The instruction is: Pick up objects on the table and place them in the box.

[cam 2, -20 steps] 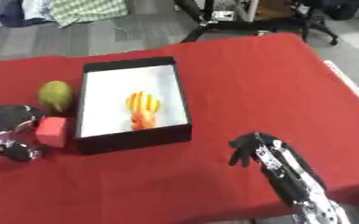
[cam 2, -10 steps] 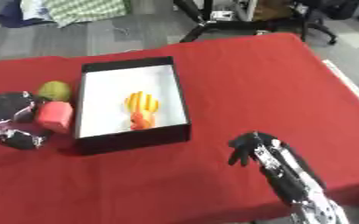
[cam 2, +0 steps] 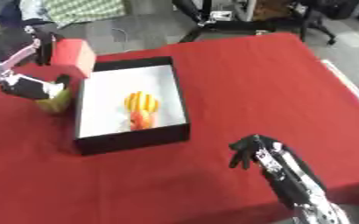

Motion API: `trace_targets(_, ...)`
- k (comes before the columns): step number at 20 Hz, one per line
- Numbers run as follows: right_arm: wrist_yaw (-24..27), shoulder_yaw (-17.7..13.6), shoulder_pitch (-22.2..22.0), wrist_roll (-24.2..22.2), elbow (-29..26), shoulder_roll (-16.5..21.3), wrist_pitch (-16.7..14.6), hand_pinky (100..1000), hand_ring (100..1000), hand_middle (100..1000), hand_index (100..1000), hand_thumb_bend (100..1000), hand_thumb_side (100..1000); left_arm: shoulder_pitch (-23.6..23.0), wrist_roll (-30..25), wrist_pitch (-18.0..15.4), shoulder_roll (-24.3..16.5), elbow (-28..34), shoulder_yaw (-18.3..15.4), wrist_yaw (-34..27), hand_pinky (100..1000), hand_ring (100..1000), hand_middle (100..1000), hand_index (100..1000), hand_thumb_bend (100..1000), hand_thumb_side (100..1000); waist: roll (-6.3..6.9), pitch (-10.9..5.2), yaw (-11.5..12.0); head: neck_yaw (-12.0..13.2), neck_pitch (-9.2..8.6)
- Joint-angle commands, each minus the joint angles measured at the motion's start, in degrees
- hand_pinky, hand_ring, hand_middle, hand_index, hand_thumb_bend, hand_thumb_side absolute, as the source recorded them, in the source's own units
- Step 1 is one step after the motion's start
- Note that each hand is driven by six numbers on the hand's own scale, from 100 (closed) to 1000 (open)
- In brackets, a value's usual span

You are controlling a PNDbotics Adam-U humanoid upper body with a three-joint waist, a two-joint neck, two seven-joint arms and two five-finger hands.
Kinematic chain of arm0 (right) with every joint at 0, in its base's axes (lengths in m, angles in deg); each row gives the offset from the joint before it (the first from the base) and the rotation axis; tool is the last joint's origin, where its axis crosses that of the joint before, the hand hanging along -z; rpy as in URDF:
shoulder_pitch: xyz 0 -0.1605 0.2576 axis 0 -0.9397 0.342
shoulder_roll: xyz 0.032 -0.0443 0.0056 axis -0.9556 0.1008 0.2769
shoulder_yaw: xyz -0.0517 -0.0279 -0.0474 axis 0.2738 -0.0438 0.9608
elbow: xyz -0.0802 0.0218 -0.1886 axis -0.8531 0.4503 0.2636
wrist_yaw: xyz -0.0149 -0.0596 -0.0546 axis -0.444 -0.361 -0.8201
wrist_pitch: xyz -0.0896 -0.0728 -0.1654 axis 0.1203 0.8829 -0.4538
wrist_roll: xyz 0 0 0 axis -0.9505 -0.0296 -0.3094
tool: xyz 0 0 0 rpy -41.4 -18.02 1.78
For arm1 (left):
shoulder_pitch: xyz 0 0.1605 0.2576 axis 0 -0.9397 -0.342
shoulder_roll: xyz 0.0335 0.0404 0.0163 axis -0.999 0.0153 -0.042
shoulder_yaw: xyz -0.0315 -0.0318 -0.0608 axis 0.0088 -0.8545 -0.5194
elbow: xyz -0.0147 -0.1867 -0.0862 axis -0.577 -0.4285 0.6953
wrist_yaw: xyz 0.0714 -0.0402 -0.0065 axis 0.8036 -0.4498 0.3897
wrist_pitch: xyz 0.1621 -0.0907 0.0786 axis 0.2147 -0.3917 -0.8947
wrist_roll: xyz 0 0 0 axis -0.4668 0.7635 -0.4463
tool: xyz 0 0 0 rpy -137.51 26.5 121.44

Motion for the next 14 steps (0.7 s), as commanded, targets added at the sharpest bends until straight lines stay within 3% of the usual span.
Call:
trace_targets(1,0.4,0.0,0.7,-0.2,-1.1,0.7,0.0,879,492,302,609,100,720,3.4,-2.8,-0.3,3.1,-3.4,2.1,2.6,737,530,491,699,141,216,0.06,-0.92,-0.1,-0.2,-0.11)
trace_targets(5,0.6,0.0,0.9,-0.3,-1.0,0.6,0.1,879,491,302,609,100,727,4.7,-5.4,-0.5,7.4,-10.0,2.6,6.6,767,618,586,769,201,230,0.0,-0.89,-0.3,0.1,-0.11)
trace_targets(10,0.9,0.2,1.1,-0.4,-1.1,0.5,0.2,879,491,302,609,100,730,4.1,-3.1,-0.5,11.4,-18.2,2.2,11.7,782,695,699,862,187,251,-0.18,-0.65,-0.6,-0.2,-0.11)
trace_targets(11,0.9,0.2,1.1,-0.4,-1.1,0.4,0.2,879,491,301,609,100,745,4.0,-2.4,-1.0,12.1,-19.7,2.0,12.6,799,734,755,900,152,488,-0.22,-0.59,-0.6,-0.3,-0.11)
trace_targets(12,0.8,0.2,1.1,-0.4,-1.0,0.4,0.3,879,491,302,609,100,741,3.8,-1.6,-1.6,12.8,-20.9,1.9,13.5,812,755,783,916,147,659,-0.24,-0.54,-0.6,-0.2,-0.11)
trace_targets(13,0.8,0.3,1.1,-0.5,-1.1,0.4,0.3,879,491,302,609,100,734,3.6,-1.0,-2.4,13.4,-21.8,1.9,14.4,831,779,815,933,183,811,-0.25,-0.52,-0.6,-0.2,-0.11)
trace_targets(14,0.9,0.3,1.2,-0.5,-1.1,0.3,0.3,879,491,302,609,100,733,3.4,-0.6,-3.3,13.8,-22.3,2.0,15.0,842,795,835,944,214,899,-0.26,-0.5,-0.7,-0.3,-0.11)
